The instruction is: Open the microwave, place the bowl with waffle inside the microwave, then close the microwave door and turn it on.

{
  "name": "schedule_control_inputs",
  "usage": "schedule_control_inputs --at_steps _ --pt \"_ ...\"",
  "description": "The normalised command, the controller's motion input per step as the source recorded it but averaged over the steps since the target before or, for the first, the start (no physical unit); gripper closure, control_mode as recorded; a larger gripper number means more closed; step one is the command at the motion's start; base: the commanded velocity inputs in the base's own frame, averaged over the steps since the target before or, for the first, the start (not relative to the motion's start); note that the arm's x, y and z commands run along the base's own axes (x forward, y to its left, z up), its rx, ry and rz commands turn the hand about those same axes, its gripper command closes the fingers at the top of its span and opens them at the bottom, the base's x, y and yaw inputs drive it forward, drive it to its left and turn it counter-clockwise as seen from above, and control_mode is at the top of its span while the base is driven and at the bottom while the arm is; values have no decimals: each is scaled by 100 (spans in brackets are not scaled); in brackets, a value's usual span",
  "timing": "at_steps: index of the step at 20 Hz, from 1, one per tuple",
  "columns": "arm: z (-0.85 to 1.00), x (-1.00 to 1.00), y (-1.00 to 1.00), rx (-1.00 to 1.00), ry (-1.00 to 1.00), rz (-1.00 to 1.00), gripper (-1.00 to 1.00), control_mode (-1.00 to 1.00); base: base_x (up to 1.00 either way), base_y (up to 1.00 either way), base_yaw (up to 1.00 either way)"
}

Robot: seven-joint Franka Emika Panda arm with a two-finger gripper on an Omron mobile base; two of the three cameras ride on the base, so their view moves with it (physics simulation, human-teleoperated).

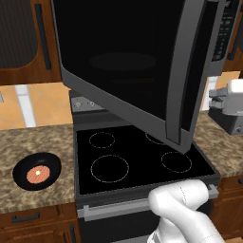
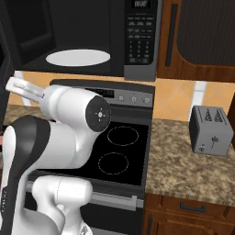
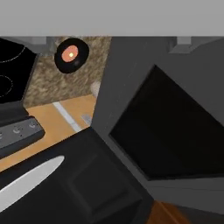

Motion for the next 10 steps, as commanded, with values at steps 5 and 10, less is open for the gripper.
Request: schedule_control_inputs --at_steps 5,10 --pt "-34 36 87 2 -8 10 -100 -100 0 0 0" --pt "4 15 96 2 -1 12 -100 -100 0 0 0"
